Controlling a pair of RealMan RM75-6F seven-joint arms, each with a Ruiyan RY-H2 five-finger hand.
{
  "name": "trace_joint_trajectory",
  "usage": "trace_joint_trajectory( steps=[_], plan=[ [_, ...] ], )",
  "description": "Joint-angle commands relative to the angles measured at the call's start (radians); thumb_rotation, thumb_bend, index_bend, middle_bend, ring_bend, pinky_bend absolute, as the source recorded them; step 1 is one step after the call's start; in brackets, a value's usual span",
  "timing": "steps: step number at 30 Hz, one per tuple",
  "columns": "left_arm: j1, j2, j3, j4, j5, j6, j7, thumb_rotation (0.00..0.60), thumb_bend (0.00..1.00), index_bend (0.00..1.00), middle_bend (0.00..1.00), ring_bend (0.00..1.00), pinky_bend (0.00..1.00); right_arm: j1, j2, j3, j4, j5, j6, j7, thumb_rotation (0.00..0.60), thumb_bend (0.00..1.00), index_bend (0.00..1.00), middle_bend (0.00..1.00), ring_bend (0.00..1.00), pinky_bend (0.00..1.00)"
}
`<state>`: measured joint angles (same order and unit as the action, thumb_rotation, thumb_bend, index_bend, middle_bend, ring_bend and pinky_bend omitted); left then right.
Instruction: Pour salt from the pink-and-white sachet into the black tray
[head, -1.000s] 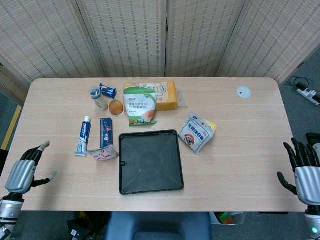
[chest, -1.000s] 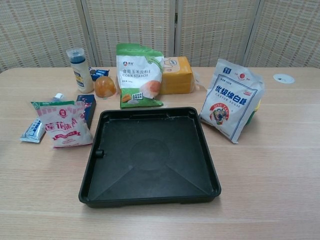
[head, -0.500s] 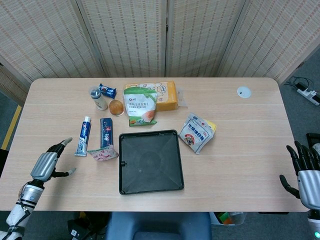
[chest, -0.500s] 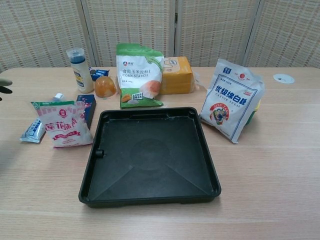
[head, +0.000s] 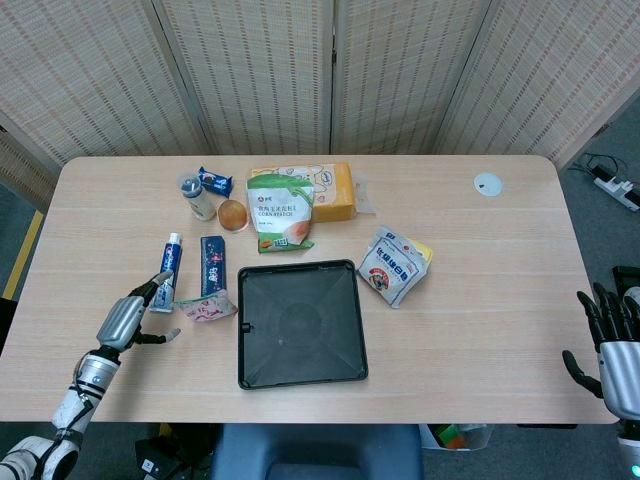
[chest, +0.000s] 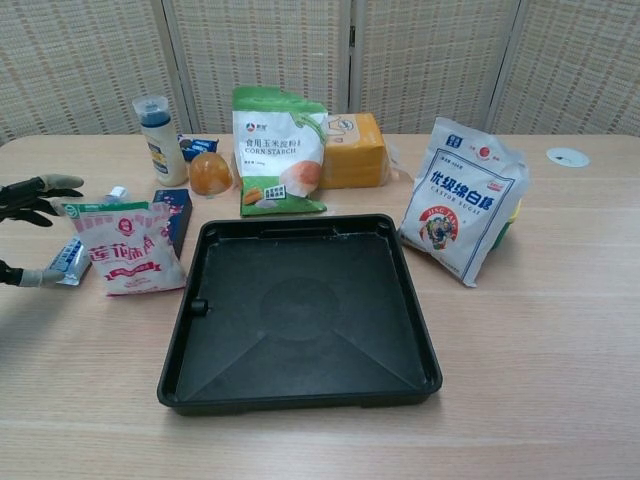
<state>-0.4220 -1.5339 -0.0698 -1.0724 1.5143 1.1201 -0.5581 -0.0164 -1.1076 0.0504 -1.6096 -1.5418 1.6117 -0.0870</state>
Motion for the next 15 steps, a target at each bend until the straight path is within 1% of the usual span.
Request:
trace_joint_trajectory(
  steps=[1, 10, 15],
  plan=[
    [-0.027, -0.05, -0.003, 0.051, 0.006, -0.01, -0.036, 0.6, 0.24, 0.0, 0.11, 0.17, 0.23, -0.001, 0.001, 0.0, -0.001, 0.002, -0.002, -0.001, 0.6, 0.34, 0.0, 0.0, 0.04, 0.0],
    [-0.064, -0.14, 0.012, 0.158, 0.024, -0.015, -0.075, 0.6, 0.24, 0.0, 0.11, 0.18, 0.24, -0.006, 0.004, 0.002, -0.003, 0.016, -0.01, -0.003, 0.6, 0.34, 0.01, 0.0, 0.04, 0.0],
    [-0.07, -0.188, 0.023, 0.23, 0.036, 0.008, -0.088, 0.6, 0.24, 0.04, 0.12, 0.2, 0.25, -0.008, 0.006, 0.003, -0.005, 0.02, -0.011, -0.005, 0.6, 0.34, 0.01, 0.0, 0.04, 0.0]
  ],
)
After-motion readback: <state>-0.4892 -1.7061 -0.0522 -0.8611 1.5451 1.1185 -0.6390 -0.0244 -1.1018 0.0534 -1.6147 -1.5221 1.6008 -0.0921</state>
